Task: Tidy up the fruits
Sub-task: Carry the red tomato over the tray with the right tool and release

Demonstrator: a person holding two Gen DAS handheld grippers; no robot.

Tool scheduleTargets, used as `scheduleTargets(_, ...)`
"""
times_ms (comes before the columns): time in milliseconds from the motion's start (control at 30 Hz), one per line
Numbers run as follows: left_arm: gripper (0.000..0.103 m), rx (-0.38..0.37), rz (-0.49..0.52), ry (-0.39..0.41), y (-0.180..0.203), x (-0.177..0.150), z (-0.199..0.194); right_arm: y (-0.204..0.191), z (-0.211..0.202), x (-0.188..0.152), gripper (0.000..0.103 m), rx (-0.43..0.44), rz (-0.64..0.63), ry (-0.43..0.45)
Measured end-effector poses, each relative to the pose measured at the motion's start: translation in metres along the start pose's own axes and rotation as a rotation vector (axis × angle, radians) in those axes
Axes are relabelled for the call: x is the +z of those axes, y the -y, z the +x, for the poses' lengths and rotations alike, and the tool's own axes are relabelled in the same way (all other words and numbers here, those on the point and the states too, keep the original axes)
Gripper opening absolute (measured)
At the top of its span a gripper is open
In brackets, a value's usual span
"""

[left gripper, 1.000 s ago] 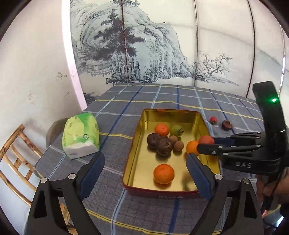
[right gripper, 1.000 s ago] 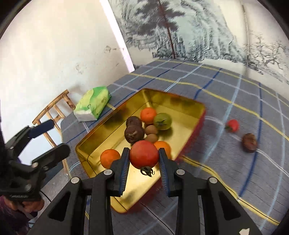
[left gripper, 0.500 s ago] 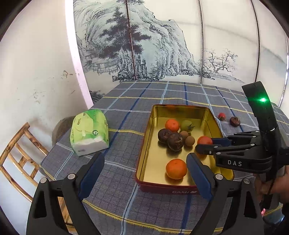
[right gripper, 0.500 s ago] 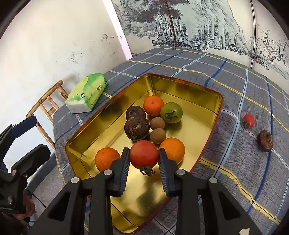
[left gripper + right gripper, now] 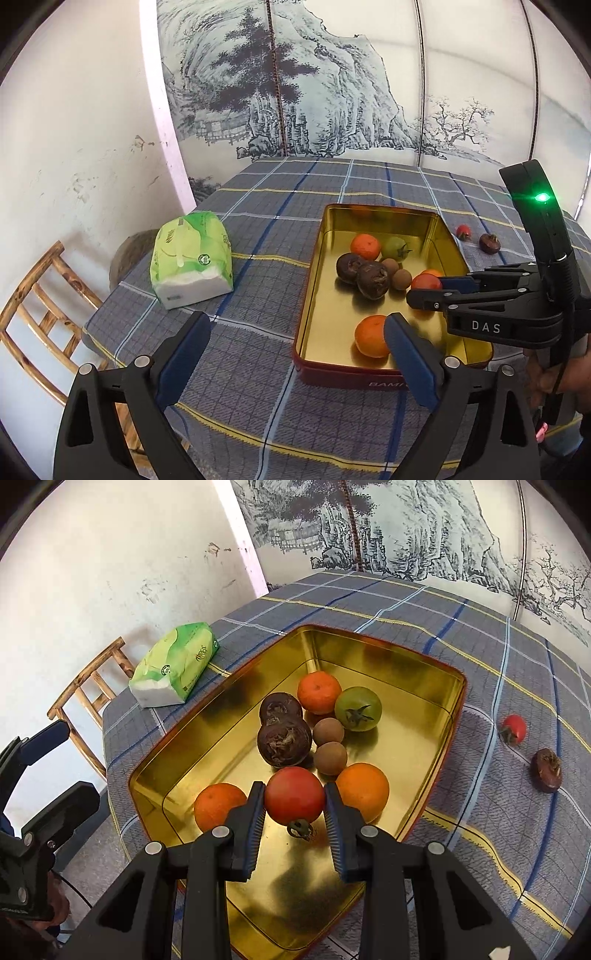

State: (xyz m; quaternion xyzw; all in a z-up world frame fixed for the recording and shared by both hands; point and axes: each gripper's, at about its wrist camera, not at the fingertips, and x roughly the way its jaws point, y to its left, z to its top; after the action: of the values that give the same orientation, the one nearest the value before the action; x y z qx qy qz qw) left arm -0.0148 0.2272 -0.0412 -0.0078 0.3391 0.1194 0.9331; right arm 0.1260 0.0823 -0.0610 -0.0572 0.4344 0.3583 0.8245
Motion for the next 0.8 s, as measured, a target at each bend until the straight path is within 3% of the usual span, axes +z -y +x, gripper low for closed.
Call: scheduleTargets(800, 0.097, 0.018, -0.005, -0.032, -0.008, -0.010, 0.011, -0.002, 0.011, 0.003, 0.029, -0.017, 0.008, -0.017)
